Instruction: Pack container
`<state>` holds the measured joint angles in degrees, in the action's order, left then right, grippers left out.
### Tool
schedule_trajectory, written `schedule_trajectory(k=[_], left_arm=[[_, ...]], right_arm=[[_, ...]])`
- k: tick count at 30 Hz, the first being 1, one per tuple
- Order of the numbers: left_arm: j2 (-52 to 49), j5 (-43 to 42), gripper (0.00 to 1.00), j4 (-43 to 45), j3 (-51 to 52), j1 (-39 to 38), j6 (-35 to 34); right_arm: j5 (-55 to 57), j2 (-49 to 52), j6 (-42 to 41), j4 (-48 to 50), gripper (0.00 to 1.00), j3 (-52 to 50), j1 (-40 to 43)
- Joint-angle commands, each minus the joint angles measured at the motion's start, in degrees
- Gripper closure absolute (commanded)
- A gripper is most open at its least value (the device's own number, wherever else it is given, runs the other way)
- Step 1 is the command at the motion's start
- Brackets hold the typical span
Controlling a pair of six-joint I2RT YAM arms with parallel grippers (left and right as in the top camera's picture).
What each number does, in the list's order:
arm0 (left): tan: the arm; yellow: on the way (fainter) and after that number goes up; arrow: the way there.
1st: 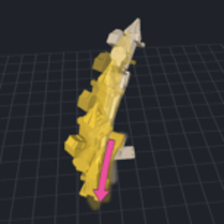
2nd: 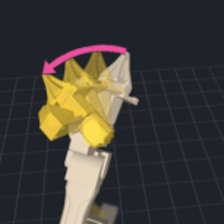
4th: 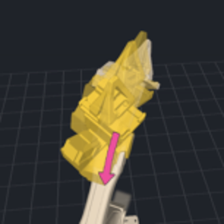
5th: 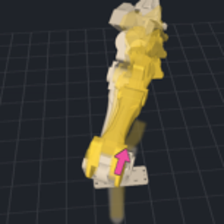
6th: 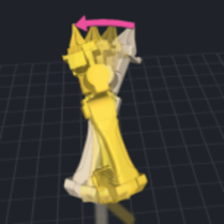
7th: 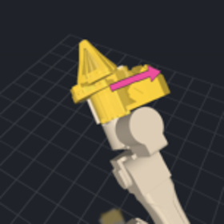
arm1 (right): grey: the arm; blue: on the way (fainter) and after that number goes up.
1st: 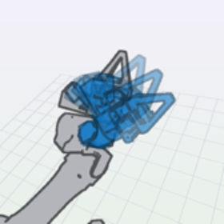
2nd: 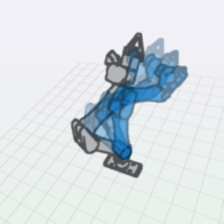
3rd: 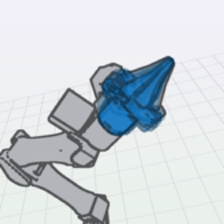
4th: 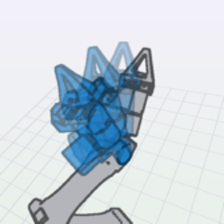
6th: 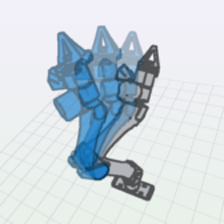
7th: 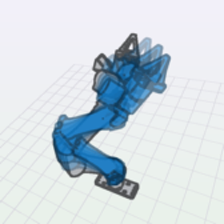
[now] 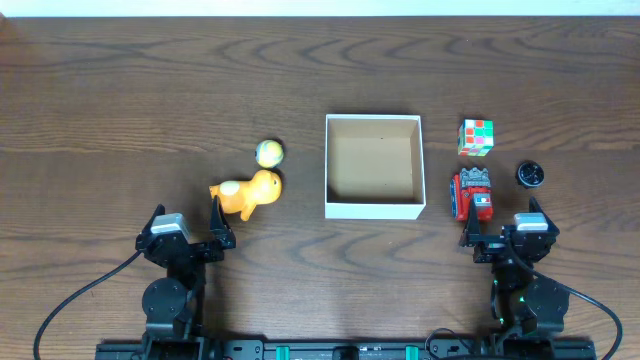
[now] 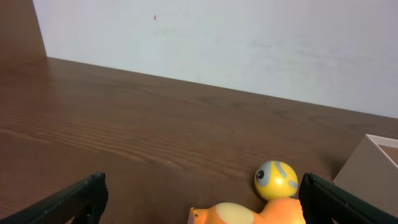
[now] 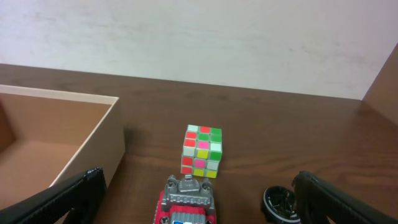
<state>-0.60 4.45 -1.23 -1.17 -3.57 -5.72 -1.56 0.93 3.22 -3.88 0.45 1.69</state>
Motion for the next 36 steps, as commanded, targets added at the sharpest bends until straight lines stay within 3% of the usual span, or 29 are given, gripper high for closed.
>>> schedule_trajectory(k=[1, 26, 33, 36], left_arm=[[0.37, 0.48, 0.02, -2.54, 0.94, 0.02, 0.98], [0.37, 0.48, 0.02, -2.54, 0.94, 0.02, 0.98], [0.37, 0.48, 0.02, -2.54, 0.94, 0.02, 0.98], [0.37, 0.48, 0.02, -2.54, 0.94, 0.02, 0.98]], right_arm=[[-0.37, -0.11, 0.48, -0.20, 0.01, -0.13, -0.59], [-0.28, -0.11, 0.42, -0.22, 0.01, -0.13, -0.59], [-0.44, -0.11, -12.79, 0.39, 0.01, -0.13, -0.59], [-0.46, -0.11, -13.92, 0.20, 0.01, -0.13, -0.59]])
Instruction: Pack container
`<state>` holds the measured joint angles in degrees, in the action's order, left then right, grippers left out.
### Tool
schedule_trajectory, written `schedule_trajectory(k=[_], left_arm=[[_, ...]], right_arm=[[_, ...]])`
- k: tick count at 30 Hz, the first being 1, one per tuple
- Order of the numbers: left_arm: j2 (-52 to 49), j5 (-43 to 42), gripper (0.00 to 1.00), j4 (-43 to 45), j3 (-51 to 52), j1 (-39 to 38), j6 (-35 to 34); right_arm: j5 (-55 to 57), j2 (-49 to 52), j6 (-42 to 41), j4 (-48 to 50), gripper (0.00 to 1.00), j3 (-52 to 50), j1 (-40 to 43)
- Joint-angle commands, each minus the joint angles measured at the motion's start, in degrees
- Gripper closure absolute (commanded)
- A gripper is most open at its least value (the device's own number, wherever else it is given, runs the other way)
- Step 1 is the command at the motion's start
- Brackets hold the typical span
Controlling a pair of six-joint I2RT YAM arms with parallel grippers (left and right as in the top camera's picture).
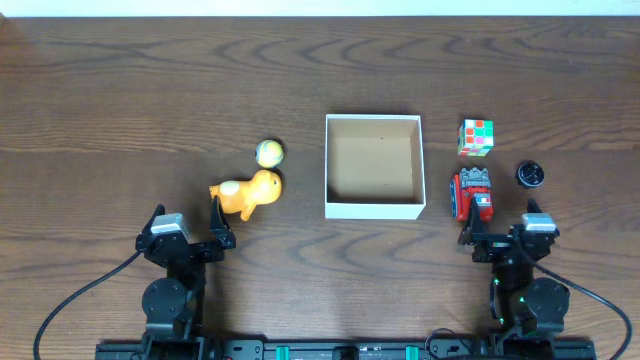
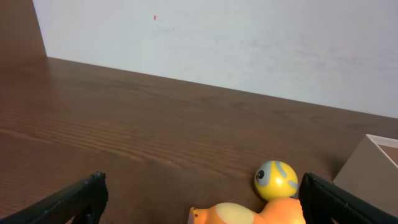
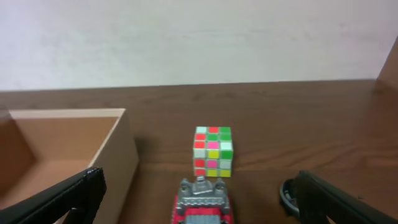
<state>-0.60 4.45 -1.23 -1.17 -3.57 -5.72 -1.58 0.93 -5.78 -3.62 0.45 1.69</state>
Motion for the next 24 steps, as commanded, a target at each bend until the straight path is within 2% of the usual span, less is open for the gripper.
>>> schedule_trajectory(k=[1, 5, 12, 19, 24], left_arm=[[0.37, 0.48, 0.02, -2.54, 0.94, 0.02, 0.98], [0.37, 0.48, 0.02, -2.54, 0.94, 0.02, 0.98], [0.37, 0.48, 0.02, -2.54, 0.94, 0.02, 0.98], [0.37, 0.48, 0.02, -2.54, 0.94, 0.02, 0.98], [0.37, 0.48, 0.02, -2.54, 0.94, 0.02, 0.98]], right_arm=[[-0.42, -0.11, -4.90, -0.02, 0.01, -0.13, -0.59], [-0.42, -0.11, -4.79, 1.64, 0.01, 0.70, -0.59], [-0.31, -0.11, -1.81, 1.64, 0.01, 8.15, -0.59], [1.79, 3.10, -1.84, 1.79, 0.01, 22.25, -0.59], [1.77, 13.60, -1.86, -6.86, 0.01, 37.38, -0.59]])
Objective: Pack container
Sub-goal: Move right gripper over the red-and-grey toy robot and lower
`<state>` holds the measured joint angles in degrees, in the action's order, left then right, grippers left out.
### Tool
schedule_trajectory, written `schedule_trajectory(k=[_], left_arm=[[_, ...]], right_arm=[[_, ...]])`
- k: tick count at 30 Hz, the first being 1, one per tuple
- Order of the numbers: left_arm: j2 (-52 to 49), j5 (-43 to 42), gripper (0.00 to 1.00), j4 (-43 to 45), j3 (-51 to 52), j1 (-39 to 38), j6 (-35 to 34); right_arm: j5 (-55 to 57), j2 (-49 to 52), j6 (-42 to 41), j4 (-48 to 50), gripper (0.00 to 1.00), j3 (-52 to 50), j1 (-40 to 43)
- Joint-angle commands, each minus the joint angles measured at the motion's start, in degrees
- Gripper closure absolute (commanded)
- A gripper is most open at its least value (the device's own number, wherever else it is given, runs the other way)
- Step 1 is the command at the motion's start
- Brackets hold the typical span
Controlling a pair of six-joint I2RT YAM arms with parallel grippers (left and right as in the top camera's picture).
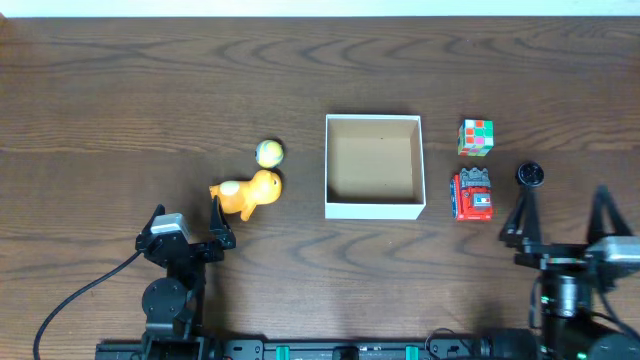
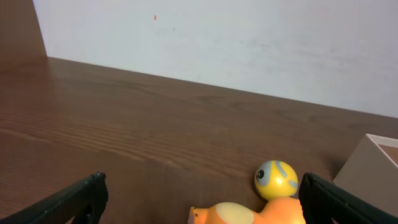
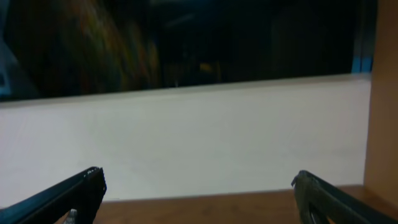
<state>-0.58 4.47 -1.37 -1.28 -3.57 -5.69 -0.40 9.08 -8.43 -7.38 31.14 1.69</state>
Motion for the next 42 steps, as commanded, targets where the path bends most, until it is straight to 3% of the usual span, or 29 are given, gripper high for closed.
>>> schedule_trajectory(k=[1, 12, 19, 30, 42], left_arm=[[0.35, 0.46, 0.02, -2.40, 1.05, 0.02, 0.96], [0.35, 0.46, 0.02, -2.40, 1.05, 0.02, 0.96], [0.35, 0.46, 0.02, -2.40, 1.05, 0.02, 0.96], [0.35, 0.46, 0.02, -2.40, 1.05, 0.02, 0.96], [0.35, 0.46, 0.02, -2.40, 1.05, 0.02, 0.96]], right_arm=[[0.59, 8.09, 0.79, -6.16, 0.01, 9.99, -0.59], [0.70, 48.98, 4.09, -48.72, 0.01, 55.04, -0.59], [2.71, 69.09, 4.24, -69.05, 0.01, 67.76, -0.59], [3.13, 85.05, 6.97, -70.71, 0.01, 67.54, -0.59], [1.20, 91.17, 11.45, -70.44, 0.01, 64.76, -0.70]])
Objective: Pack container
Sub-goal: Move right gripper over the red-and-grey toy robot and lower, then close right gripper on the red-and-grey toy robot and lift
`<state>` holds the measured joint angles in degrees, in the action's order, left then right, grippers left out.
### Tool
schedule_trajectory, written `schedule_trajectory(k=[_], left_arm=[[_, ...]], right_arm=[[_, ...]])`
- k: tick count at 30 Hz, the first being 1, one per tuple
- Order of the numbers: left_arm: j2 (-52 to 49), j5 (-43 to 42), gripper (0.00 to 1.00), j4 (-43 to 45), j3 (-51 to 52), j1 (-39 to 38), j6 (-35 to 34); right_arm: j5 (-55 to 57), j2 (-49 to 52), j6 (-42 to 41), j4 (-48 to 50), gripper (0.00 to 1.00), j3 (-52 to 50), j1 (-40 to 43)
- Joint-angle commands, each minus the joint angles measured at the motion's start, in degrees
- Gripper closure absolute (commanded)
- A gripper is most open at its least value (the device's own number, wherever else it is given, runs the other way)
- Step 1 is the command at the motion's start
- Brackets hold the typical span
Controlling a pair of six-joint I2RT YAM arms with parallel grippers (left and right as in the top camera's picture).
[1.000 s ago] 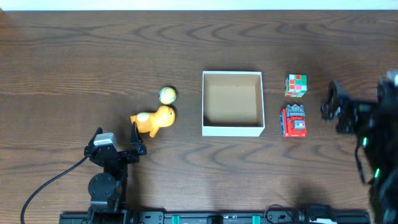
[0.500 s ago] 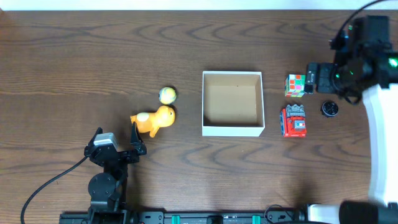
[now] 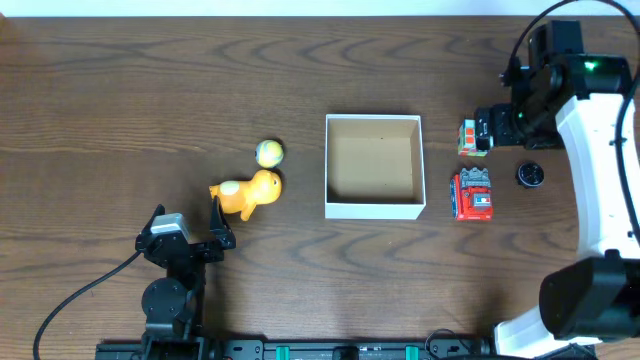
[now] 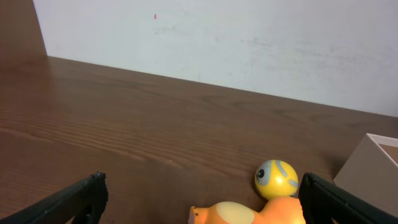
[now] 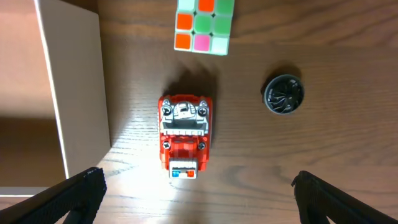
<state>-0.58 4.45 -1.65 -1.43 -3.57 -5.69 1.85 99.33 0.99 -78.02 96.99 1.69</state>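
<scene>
The white cardboard box (image 3: pixel 372 165) stands open at the table's middle. Left of it lie an orange animal toy (image 3: pixel 247 192) and a yellow ball (image 3: pixel 269 152). Right of it are a red toy truck (image 5: pixel 185 137), a colour cube (image 5: pixel 204 25) and a black round cap (image 5: pixel 283 94). My right gripper (image 5: pixel 198 200) hangs high over the truck, facing down, open and empty. My left gripper (image 4: pixel 202 202) rests low at the front left, open, with the orange toy (image 4: pixel 249 214) and the ball (image 4: pixel 276 179) just ahead of it.
The right arm (image 3: pixel 590 150) reaches across the table's right side and partly covers the cube in the overhead view. The box wall (image 5: pixel 68 93) stands close to the left of the truck. A white wall backs the table.
My right arm has gone from the front right, its camera level on the wall, to high over the truck and cube, pointing down. The left arm and all objects have not moved.
Both grippers rested open at the front edge, the right one just behind the truck. Then the right wrist view had shifted a little, later it faced only the wall. Now the right gripper hangs above the truck. Nothing has been picked up.
</scene>
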Motion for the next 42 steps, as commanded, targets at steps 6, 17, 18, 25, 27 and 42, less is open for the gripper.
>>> schedule_trajectory(k=[6, 17, 18, 25, 27, 42], left_arm=[[0.35, 0.48, 0.02, -2.12, 1.20, 0.02, 0.96], [0.35, 0.48, 0.02, -2.12, 1.20, 0.02, 0.96], [0.35, 0.48, 0.02, -2.12, 1.20, 0.02, 0.96], [0.35, 0.50, 0.02, -2.12, 1.20, 0.02, 0.96], [0.35, 0.48, 0.02, -2.12, 1.20, 0.02, 0.96], [0.35, 0.48, 0.02, -2.12, 1.20, 0.02, 0.96]], right_arm=[[-2.97, 1.09, 6.64, 3.50, 0.01, -7.80, -2.43], [-0.13, 1.09, 7.63, 18.43, 0.01, -24.85, -3.89], [0.24, 1.09, 7.61, 19.32, 0.01, -25.57, -3.76], [-0.70, 1.09, 7.17, 25.92, 0.01, -31.63, -3.48], [-0.63, 1.09, 6.47, 28.26, 0.01, -33.38, -3.48], [-0.13, 1.09, 3.32, 33.73, 0.25, -39.01, -1.55]])
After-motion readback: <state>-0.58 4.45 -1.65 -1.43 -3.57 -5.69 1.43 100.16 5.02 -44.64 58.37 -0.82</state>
